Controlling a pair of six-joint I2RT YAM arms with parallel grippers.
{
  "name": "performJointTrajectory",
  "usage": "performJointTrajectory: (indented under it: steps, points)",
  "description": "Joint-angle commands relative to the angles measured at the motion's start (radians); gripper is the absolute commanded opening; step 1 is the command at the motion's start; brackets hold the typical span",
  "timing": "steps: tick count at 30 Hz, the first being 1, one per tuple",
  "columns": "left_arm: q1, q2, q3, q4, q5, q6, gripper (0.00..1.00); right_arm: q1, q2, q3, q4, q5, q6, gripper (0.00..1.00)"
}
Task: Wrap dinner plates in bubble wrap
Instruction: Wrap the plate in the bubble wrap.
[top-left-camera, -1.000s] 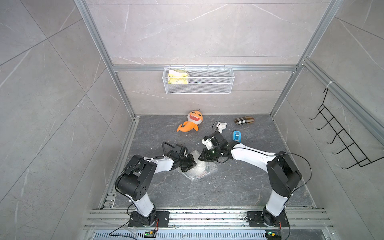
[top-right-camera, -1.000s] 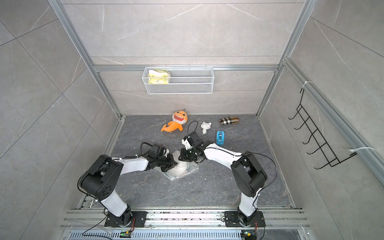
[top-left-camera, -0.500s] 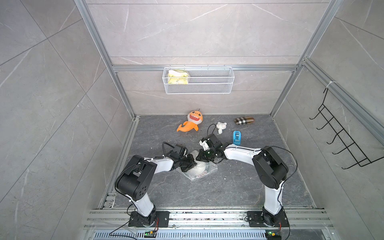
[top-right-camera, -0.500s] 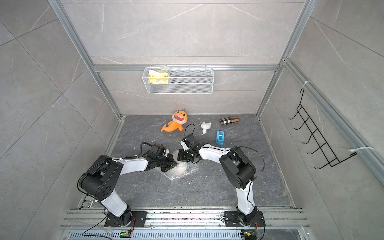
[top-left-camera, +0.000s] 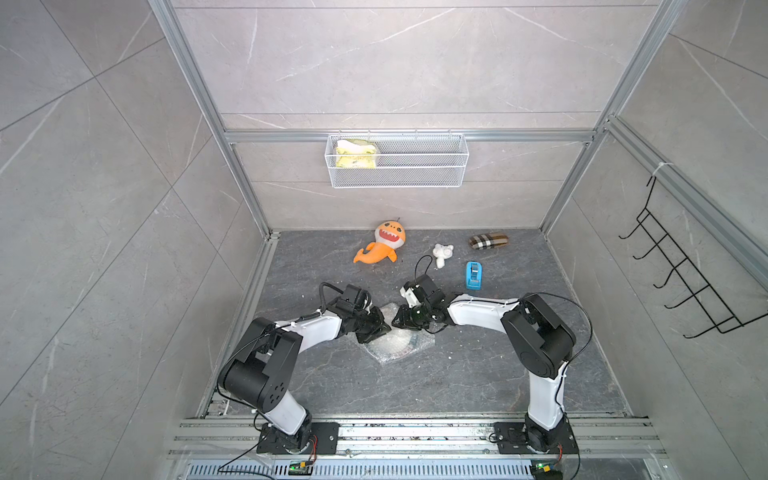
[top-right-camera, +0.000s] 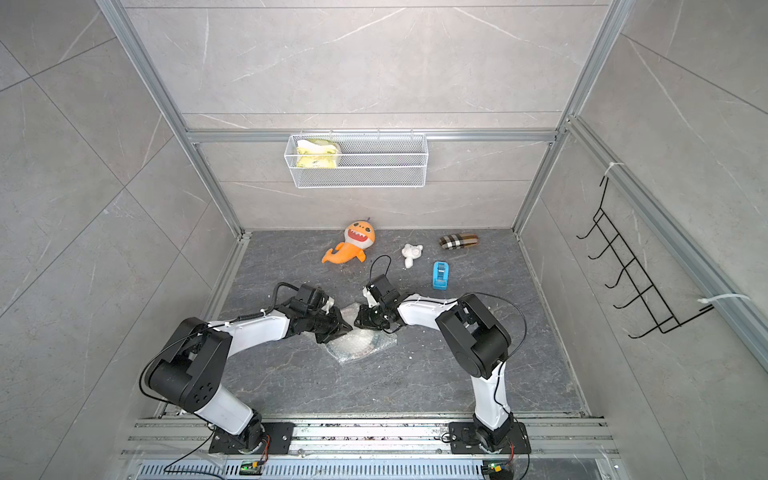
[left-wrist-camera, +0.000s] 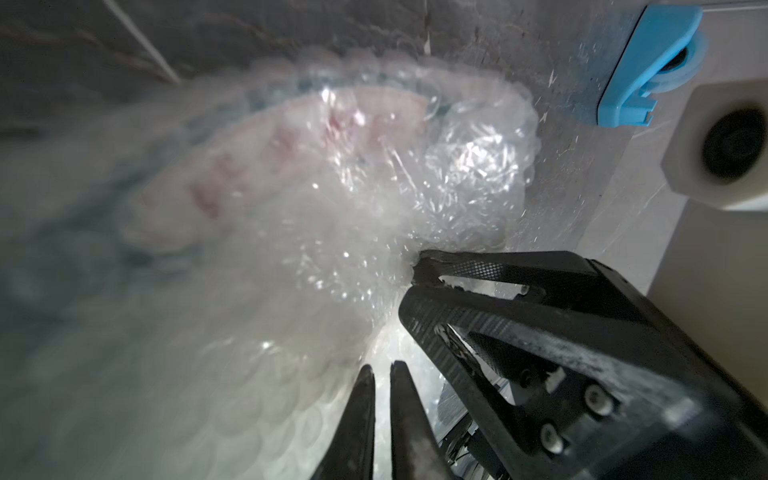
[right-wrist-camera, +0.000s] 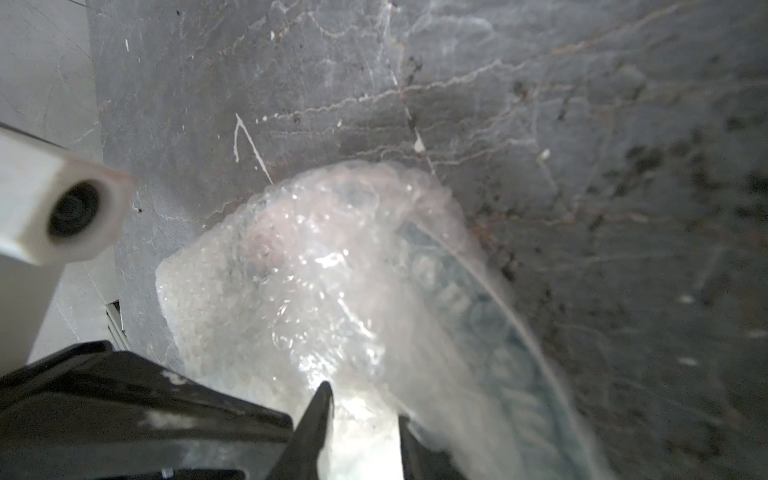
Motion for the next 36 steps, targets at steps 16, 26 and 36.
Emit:
performJointTrajectory:
  steps: [16, 26, 36]
  points:
    - [-0.026, 0.037, 0.04, 0.033, 0.042, 0.011, 0.11, 0.01, -0.028, -0.082, -0.076, 0.075, -0.019, 0.42]
    - [-0.112, 0.064, -0.037, 0.056, 0.017, 0.021, 0.02, 0.011, -0.043, -0.066, -0.061, 0.045, 0.011, 0.39]
    - [-0.123, 0.069, -0.111, 0.003, -0.032, 0.082, 0.02, 0.009, -0.103, -0.022, -0.069, 0.013, 0.028, 0.43]
